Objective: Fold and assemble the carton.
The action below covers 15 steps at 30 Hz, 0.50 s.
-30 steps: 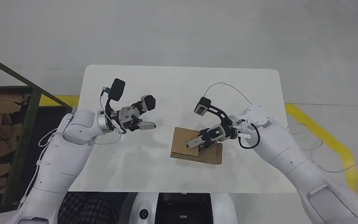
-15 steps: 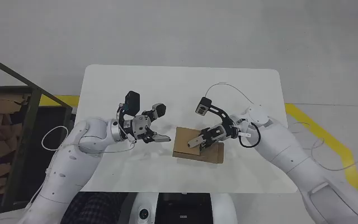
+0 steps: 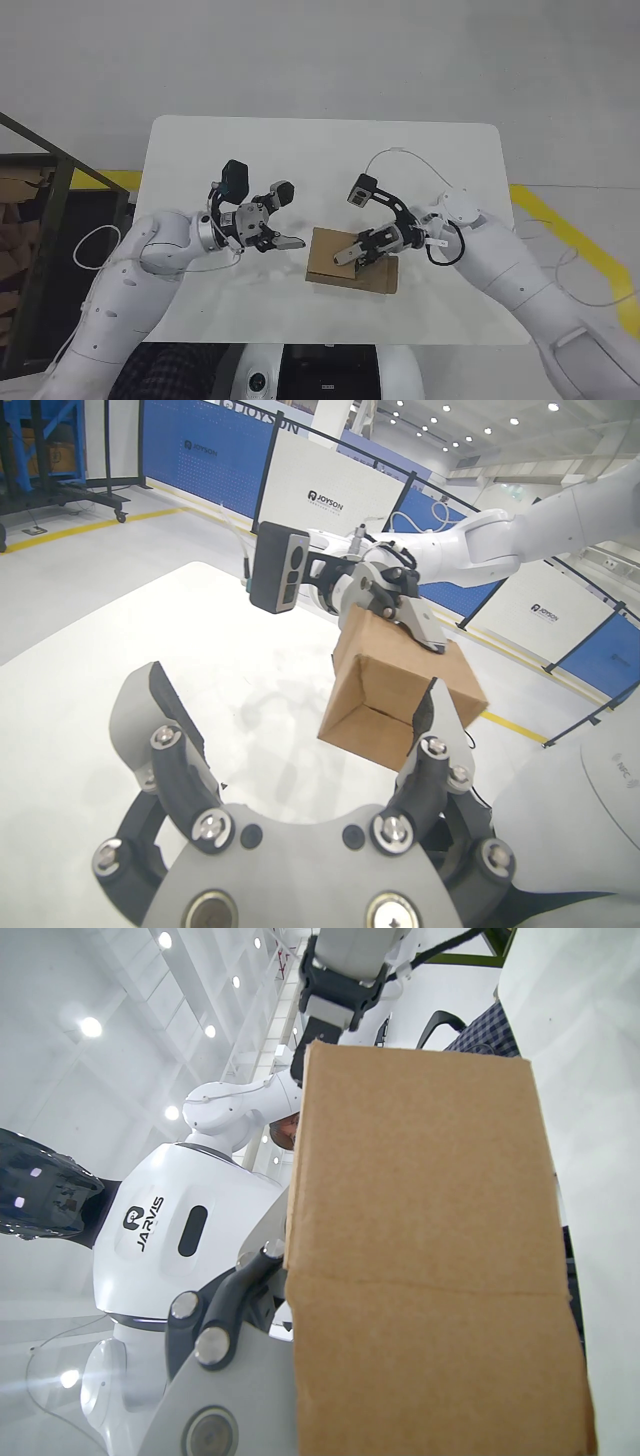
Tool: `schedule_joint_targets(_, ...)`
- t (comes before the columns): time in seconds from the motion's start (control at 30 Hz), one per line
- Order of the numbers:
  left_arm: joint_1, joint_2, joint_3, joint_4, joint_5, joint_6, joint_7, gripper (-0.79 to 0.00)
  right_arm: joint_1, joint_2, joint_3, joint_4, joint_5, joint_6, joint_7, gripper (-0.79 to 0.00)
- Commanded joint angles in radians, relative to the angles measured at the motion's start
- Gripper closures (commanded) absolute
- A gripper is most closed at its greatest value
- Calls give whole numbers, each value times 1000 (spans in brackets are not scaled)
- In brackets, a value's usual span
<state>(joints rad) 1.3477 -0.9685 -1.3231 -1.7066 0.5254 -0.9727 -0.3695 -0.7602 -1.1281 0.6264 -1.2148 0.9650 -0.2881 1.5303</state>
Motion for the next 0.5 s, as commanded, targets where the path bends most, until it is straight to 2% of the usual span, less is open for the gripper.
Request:
schedule_joint_targets(0.0, 0, 0, -5, 20, -1, -16, 23, -785, -7, 1, 11, 5, -1, 5, 6, 0)
schedule_joint_targets(0.2, -6, 5, 7, 48, -17, -40, 42, -785, 0, -11, -2, 77, 7, 8, 6, 0)
schedule_joint_targets(0.47, 8, 32, 36, -39, 20, -40, 68, -785, 45, -39, -26, 157, 2, 4, 6, 0)
